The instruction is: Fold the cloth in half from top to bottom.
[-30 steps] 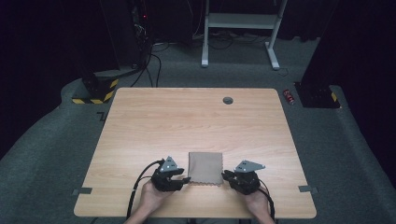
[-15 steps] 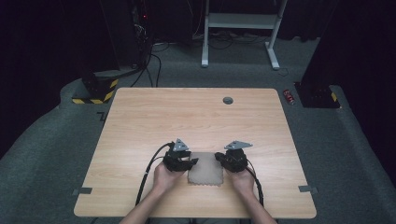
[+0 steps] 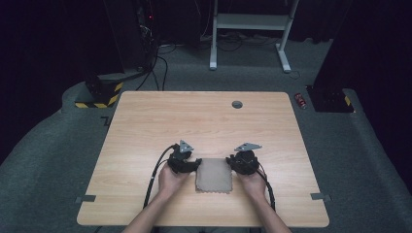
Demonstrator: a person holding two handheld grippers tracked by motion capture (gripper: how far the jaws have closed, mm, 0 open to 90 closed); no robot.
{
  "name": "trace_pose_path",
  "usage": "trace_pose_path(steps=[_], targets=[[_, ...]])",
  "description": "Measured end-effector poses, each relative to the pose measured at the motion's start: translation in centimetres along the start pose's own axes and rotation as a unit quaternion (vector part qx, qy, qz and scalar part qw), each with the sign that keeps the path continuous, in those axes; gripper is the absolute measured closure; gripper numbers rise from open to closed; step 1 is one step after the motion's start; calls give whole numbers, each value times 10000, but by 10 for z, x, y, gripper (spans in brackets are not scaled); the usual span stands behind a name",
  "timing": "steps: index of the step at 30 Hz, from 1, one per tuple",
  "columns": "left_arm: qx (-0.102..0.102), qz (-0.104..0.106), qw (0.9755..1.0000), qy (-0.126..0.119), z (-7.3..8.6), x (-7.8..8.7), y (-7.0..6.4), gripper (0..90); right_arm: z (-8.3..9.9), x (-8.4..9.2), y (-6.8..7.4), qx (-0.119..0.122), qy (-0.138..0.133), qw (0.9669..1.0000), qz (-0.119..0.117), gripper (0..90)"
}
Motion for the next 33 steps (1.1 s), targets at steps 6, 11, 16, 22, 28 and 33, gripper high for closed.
trace_pose_path(steps=[6,11,16,22,28,33], targets=[[-59,1,9999,-130,-4,-5,6,422,-4,-3,-1,149,22,9999,73,874],[-69,52,9999,56,-10,-9,13,397,-10,-8,-6,121,44,9997,213,848],[193,176,9997,27,-7,-1,17,393,-6,-1,-14,-237,-25,9996,169,644],[531,296,9979,-229,-2,30,34,371,17,21,-30,-413,-114,9986,315,586],[676,136,9972,-304,21,52,47,371,39,41,-44,-465,-220,9972,548,576],[679,-105,9975,-178,45,58,55,371,52,51,-54,-456,-217,9961,718,565]])
Point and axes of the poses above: each handheld gripper's, and its own axes: x roughly backward along the jaws, z roughly out of its underside, y roughly to its left, the point moved 9 cm from there along -x, roughly forward along the jaws, and after that the axes turned 6 degrees about y, right-handed, at the moved point
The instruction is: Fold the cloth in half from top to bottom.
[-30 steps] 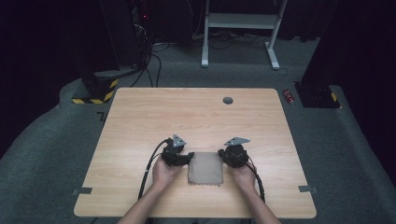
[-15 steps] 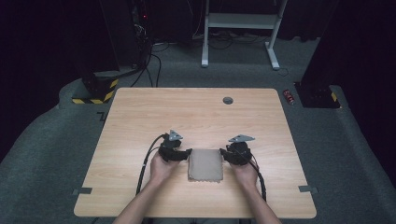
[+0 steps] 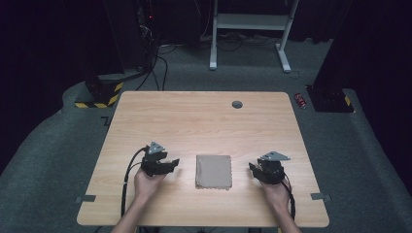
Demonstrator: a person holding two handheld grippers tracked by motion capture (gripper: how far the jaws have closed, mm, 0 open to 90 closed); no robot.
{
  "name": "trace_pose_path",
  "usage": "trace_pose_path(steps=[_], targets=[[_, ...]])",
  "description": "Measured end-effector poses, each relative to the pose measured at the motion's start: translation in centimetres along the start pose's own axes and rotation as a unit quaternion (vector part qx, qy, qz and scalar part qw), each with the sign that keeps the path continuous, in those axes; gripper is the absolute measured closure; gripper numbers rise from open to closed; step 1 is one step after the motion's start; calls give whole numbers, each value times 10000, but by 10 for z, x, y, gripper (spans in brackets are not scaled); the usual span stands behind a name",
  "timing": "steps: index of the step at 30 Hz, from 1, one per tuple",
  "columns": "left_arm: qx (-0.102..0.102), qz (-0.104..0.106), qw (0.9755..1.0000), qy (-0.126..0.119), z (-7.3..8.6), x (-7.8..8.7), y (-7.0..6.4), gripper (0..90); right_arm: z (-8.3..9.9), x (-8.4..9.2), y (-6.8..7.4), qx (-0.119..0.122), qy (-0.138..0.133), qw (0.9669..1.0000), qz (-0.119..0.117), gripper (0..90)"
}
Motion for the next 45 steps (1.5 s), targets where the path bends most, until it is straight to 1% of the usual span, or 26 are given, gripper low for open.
trace_pose_path(steps=[3,4,8,11,13,15,18,21,23,24,26,27,31,45], targets=[[40,-124,9999,13,11,5,7,371,6,4,-5,33,12,9999,104,558],[97,-174,9998,0,14,7,9,371,8,5,-7,1,7,9999,106,553],[146,-320,9994,-2,23,9,17,369,16,8,-11,-85,-27,9999,147,542],[160,-352,9993,-12,28,10,20,367,19,11,-12,-135,-71,9997,175,539],[170,-372,9992,-51,31,11,21,364,20,13,-12,-124,-100,9997,195,538],[208,-388,9990,-88,33,13,22,364,22,14,-13,-107,-92,9996,232,535],[192,-418,9988,-157,36,14,23,363,25,15,-14,-95,-49,9995,286,524],[253,-413,9987,-169,37,15,23,347,26,16,-14,-83,-46,9995,318,501],[241,-456,9986,-151,37,15,23,327,26,15,-14,-106,-24,9996,265,453],[183,-533,9983,-120,38,14,22,318,26,15,-14,-100,-21,9997,209,431],[51,-694,9976,-66,38,13,21,315,26,15,-11,-32,5,9998,203,396],[5,-724,9974,-51,38,13,20,309,26,15,-11,-24,9,9998,202,393],[27,-682,9977,-51,38,13,20,299,26,15,-11,-30,8,9998,201,390],[-5,-676,9977,-46,38,13,19,292,26,14,-11,-35,19,9998,191,377]])
Point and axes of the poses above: each handheld gripper's, and its own axes: x roughly backward along the jaws, z roughly out of its underside, y roughly to its left, the point moved 9 cm from there along -x, roughly forward along the jaws, and after that the axes turned 6 degrees about y, right-handed, at the moved point
